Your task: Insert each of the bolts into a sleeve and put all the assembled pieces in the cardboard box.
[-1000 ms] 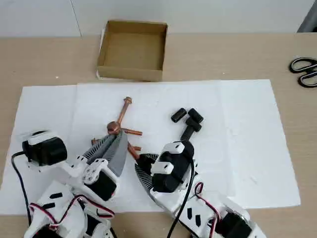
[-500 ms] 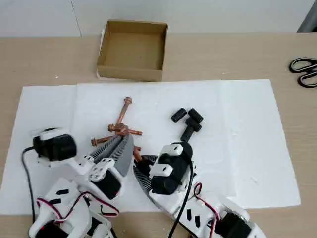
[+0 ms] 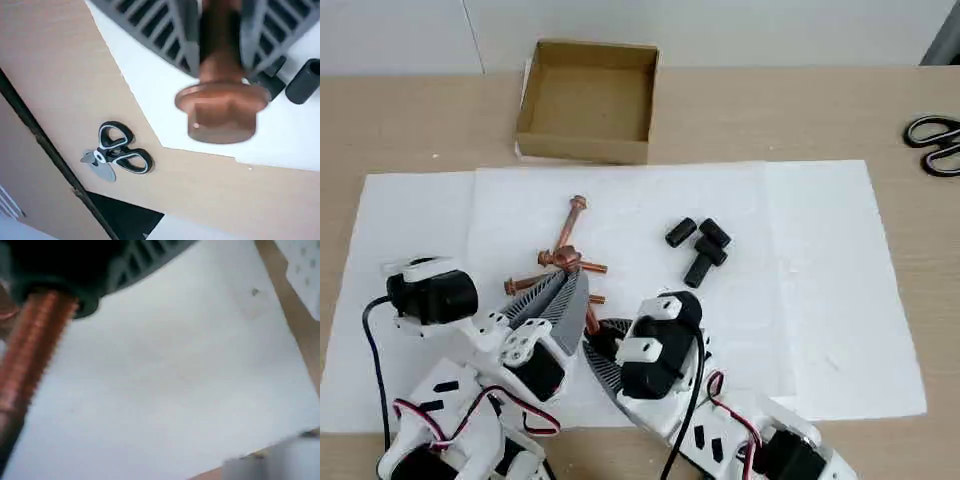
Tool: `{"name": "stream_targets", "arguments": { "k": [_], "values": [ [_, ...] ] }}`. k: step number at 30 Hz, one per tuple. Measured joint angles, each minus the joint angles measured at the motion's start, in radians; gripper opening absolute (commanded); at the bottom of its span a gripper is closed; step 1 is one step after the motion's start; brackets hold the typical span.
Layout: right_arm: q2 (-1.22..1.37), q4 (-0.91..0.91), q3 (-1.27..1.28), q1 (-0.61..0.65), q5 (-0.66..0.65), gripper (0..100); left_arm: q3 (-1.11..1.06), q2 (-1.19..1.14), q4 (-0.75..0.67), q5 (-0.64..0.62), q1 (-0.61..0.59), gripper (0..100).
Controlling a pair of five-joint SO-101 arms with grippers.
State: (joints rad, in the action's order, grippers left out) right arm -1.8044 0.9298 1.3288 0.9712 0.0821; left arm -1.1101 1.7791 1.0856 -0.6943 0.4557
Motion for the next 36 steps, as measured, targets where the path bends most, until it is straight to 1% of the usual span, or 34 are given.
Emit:
{"name": "stream_targets", "arguments": {
  "k": [3, 8, 16, 22, 25, 30, 36],
  "values": [
    [0.002, -0.023, 0.002, -0.006, 0.000, 0.2, 0.009, 0.008, 0.032, 0.002, 0.012, 0],
    [0.002, -0.038, 0.002, -0.011, 0.000, 0.2, 0.043, 0.008, 0.101, 0.031, 0.066, 0],
    [0.002, -0.038, 0.003, -0.011, 0.000, 0.2, 0.043, 0.008, 0.169, 0.068, 0.091, 0],
    [0.002, -0.038, 0.002, -0.009, 0.000, 0.2, 0.049, 0.008, 0.244, 0.109, 0.170, 0],
    [0.002, -0.038, 0.002, -0.008, -0.021, 0.2, 0.051, 0.009, 0.255, 0.117, 0.186, 0],
    [0.002, -0.069, 0.003, -0.025, -0.043, 0.2, 0.058, 0.009, 0.262, 0.173, 0.186, 0],
    [0.002, -0.069, 0.005, -0.031, -0.046, 0.2, 0.049, 0.011, 0.262, 0.181, 0.186, 0]
  ]
}}
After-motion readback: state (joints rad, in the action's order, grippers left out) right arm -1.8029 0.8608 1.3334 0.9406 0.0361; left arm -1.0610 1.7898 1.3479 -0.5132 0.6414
